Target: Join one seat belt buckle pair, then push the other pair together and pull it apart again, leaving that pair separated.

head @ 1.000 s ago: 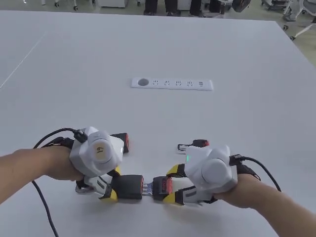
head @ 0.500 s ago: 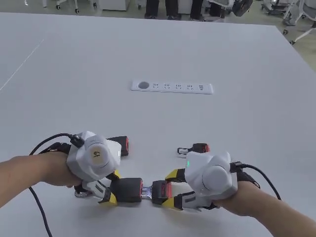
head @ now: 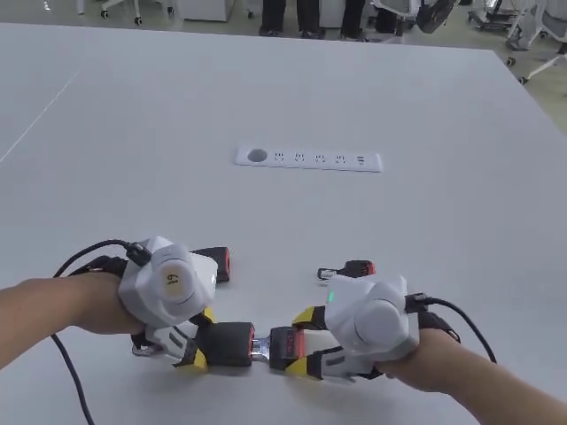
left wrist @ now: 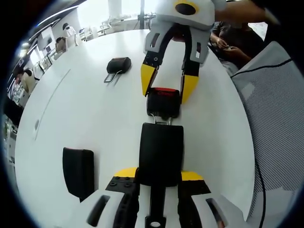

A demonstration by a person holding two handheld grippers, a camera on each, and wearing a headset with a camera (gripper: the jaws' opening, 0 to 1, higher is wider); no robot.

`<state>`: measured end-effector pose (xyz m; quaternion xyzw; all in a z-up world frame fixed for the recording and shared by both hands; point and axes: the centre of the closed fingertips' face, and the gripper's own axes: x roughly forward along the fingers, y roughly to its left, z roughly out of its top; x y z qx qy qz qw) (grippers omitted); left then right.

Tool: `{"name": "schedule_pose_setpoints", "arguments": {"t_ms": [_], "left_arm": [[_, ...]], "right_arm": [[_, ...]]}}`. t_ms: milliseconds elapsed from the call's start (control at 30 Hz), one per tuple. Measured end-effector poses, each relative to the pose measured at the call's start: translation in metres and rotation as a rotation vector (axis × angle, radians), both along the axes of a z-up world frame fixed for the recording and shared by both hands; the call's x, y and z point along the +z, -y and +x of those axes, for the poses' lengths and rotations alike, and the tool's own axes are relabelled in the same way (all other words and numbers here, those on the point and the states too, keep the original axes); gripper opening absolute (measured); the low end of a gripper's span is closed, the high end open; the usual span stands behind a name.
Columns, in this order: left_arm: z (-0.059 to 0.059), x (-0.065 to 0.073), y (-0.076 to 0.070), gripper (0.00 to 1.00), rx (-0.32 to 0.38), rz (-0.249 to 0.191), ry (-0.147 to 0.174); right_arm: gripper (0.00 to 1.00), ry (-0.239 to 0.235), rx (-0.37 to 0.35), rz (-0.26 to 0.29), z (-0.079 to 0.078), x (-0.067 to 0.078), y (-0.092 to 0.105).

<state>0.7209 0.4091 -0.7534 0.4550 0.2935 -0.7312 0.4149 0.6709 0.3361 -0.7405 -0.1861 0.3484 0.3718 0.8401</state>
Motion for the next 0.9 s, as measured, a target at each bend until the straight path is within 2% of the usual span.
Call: {"name": "schedule_pose_setpoints", "arguments": {"t_ms": [333, 367, 467, 767, 900], "left_arm": [[0.000, 0.000, 0.000, 0.30, -0.002, 0.002, 0.003], [0.000, 0.000, 0.000, 0.30, -0.003, 0.003, 0.003], [0.000, 0.000, 0.000, 0.30, -0.005, 0.003, 0.005], [-0.001, 0.001, -0.001, 0.30, -0.012, -0.014, -0.002], [-0.001, 0.001, 0.000, 0.29, -0.034, -0.017, 0.006]], "right_arm": [[0.28, 0.004, 0.008, -0.002, 0.003, 0.001, -0.005], [0.28, -0.001, -0.007, 0.018, 0.006, 0.001, -0.010], [0.28, -0.003, -0.004, -0.005, 0.008, 0.000, -0.012], [0.27, -0.013, -0.033, 0.004, 0.010, 0.000, -0.015], [0.27, -0.020, -0.043, 0.006, 0.011, -0.001, -0.016]]}}
